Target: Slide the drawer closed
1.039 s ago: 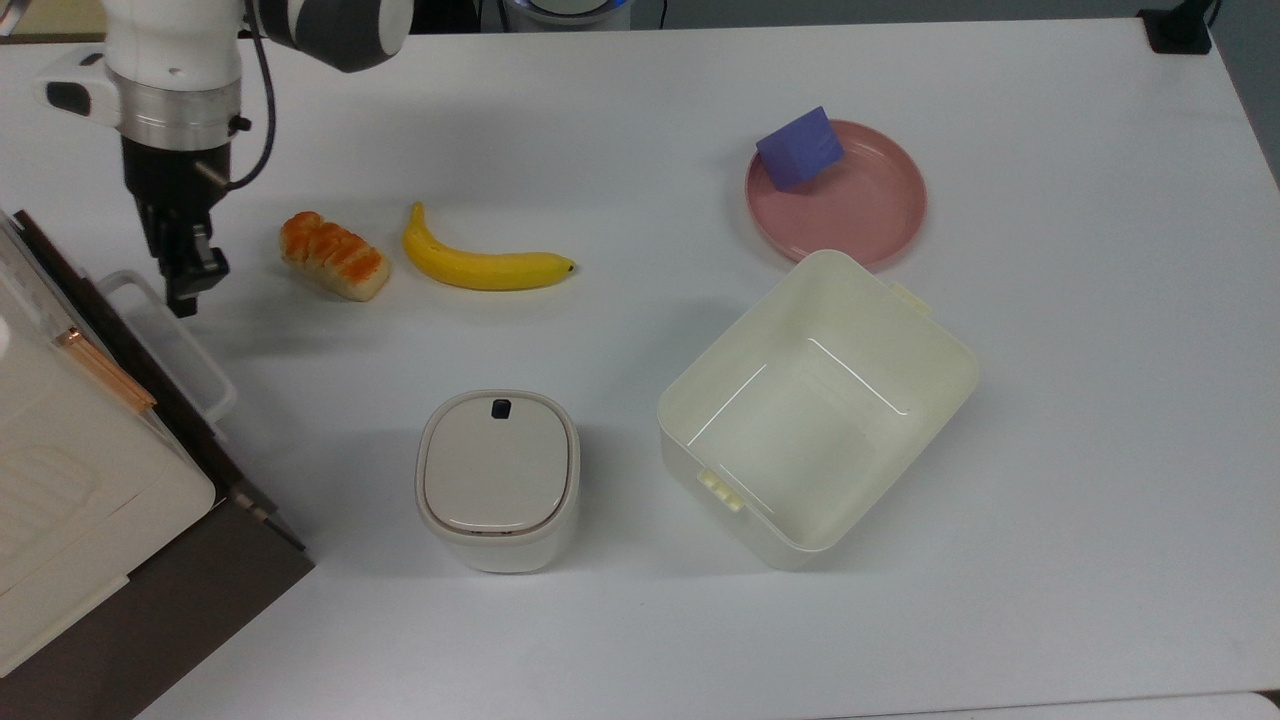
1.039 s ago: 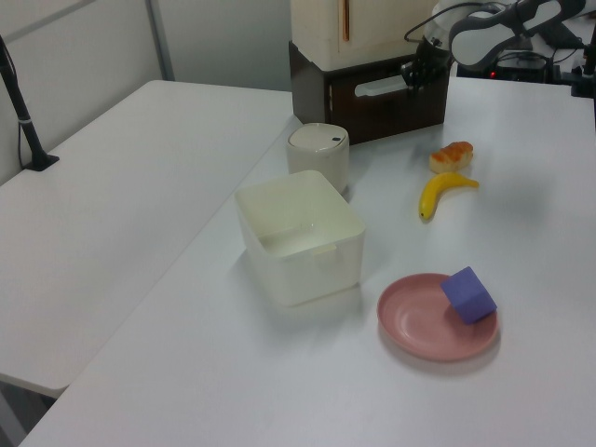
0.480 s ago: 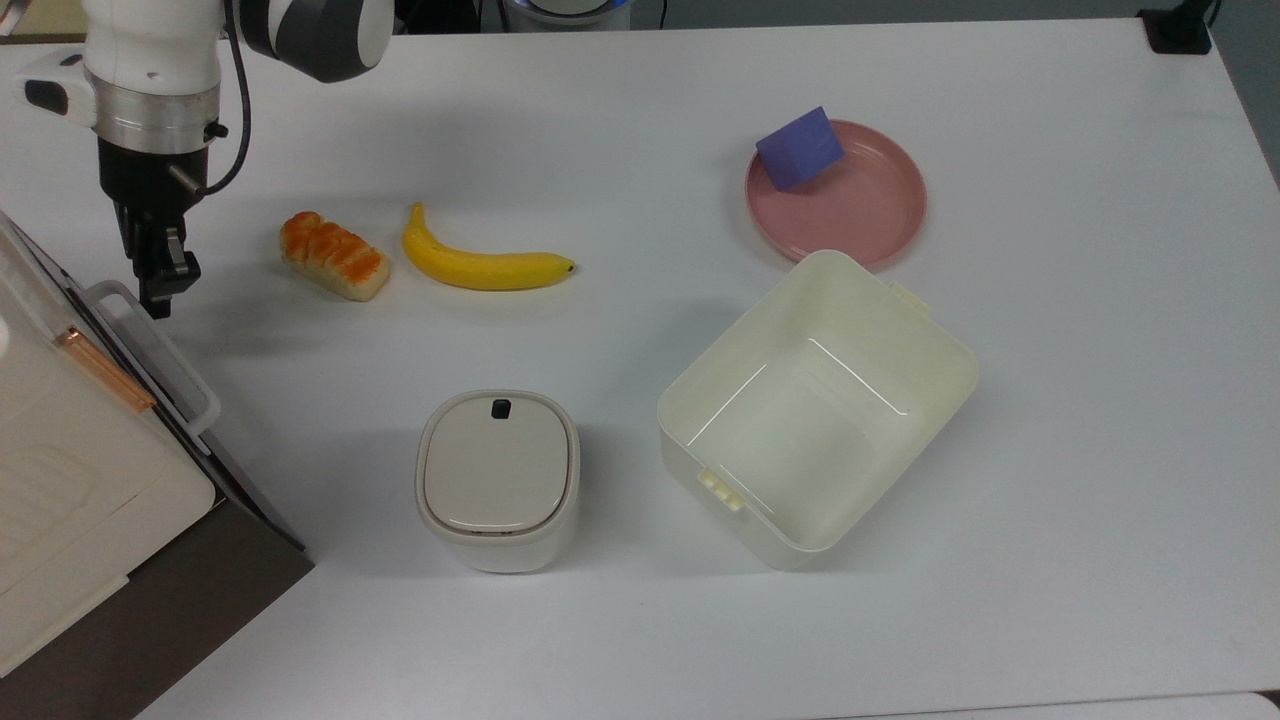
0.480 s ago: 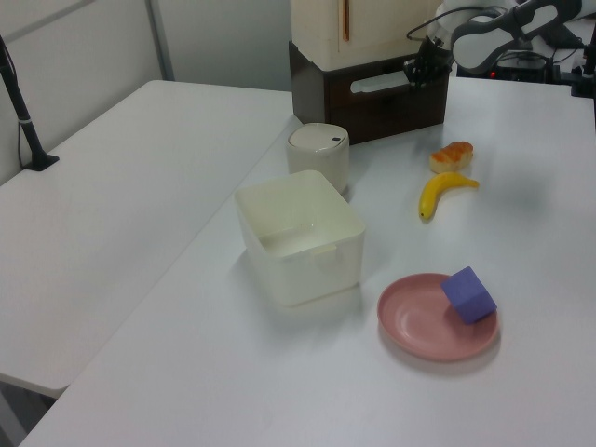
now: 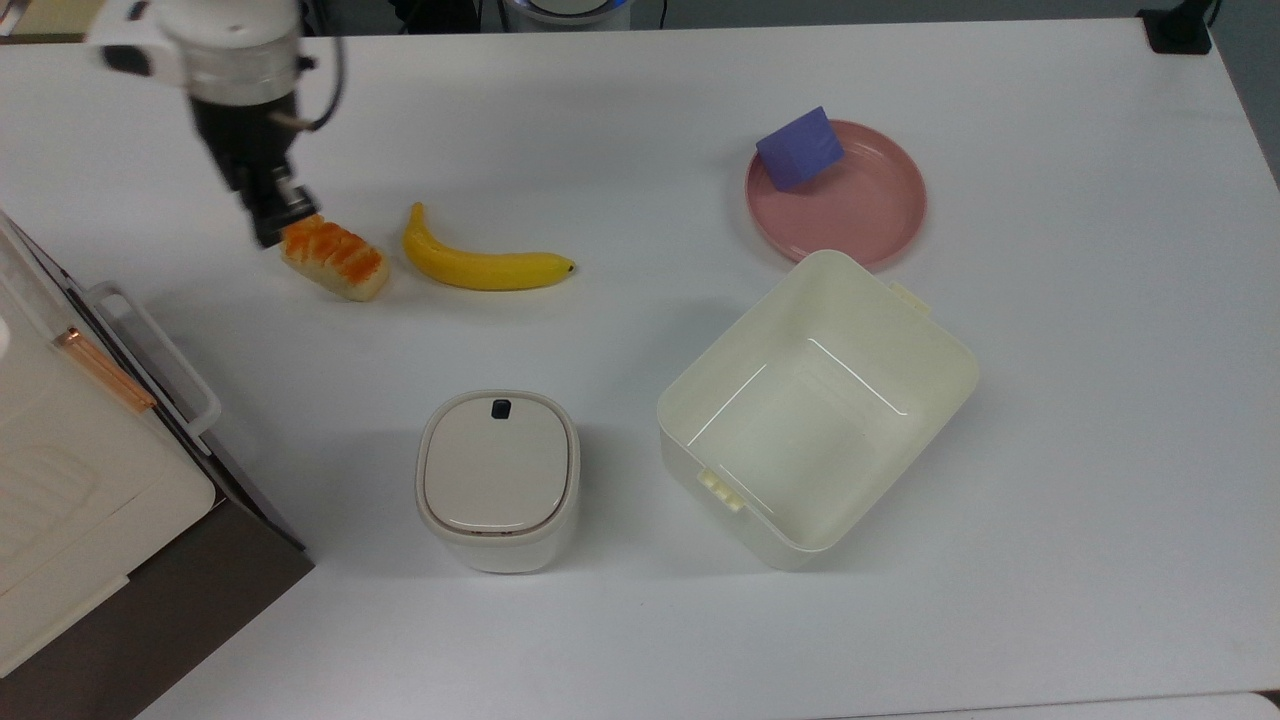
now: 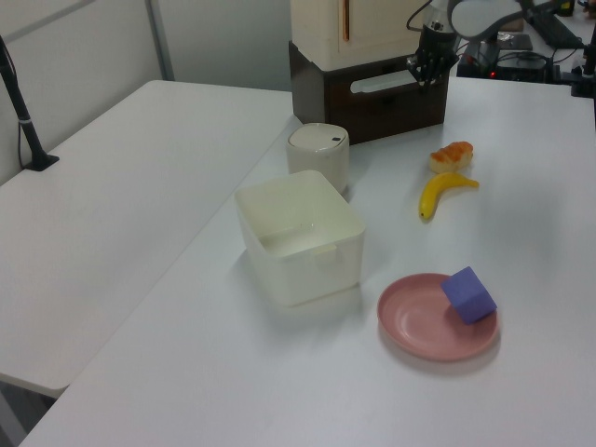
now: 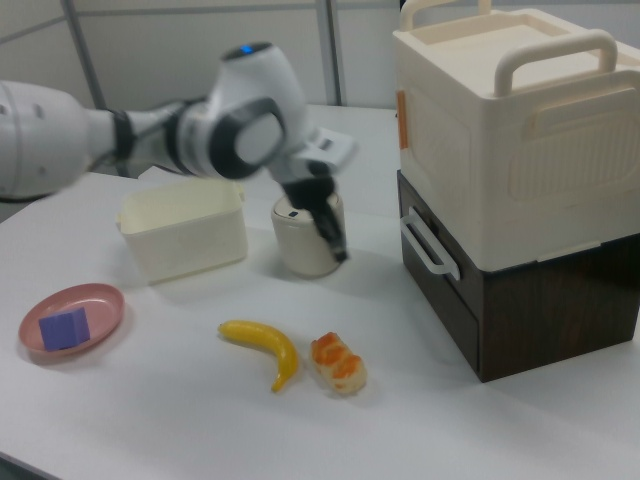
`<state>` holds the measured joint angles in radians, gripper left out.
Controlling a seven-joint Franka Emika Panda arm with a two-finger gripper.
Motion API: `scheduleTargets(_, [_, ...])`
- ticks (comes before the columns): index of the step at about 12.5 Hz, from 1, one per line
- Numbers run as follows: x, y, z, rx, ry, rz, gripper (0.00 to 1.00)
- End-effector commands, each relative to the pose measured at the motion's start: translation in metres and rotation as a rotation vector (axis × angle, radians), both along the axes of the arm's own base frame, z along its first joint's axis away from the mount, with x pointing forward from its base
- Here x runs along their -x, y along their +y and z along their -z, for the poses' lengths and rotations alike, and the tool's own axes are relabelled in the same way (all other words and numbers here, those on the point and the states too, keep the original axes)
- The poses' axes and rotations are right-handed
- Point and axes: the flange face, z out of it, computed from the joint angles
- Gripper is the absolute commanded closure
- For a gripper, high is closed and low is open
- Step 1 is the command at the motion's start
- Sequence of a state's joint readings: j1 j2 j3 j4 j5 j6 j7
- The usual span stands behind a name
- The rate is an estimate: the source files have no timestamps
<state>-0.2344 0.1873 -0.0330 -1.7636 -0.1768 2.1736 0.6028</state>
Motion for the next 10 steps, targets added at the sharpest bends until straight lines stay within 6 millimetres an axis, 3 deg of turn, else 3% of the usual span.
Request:
scheduleTargets(1, [0.02,0.06,-0.023,-0.016,0.13,-0.171,1.0])
scheduleTargets(3, [0.03,0.079,-0.05,-0.049,0.153,-0.314,1.0])
scheduleTargets(6, [0.042,0.082,-0.087,-0.154,0.191,-0.463,1.0])
scheduleTargets(7, [0.044,0.082,-0.094,-0.165,0.208,-0.503,0.88])
scheduleTargets(8, [0.046,0.081,-0.101,-0.168,0.215,-0.527,0.52])
scheduleTargets(9, [0.046,0.082,-0.108,-0.166,0.209,-0.542,0.09])
scheduleTargets(10, [0.045,0.085,-0.114,-0.157,0.202,-0.551,0.0])
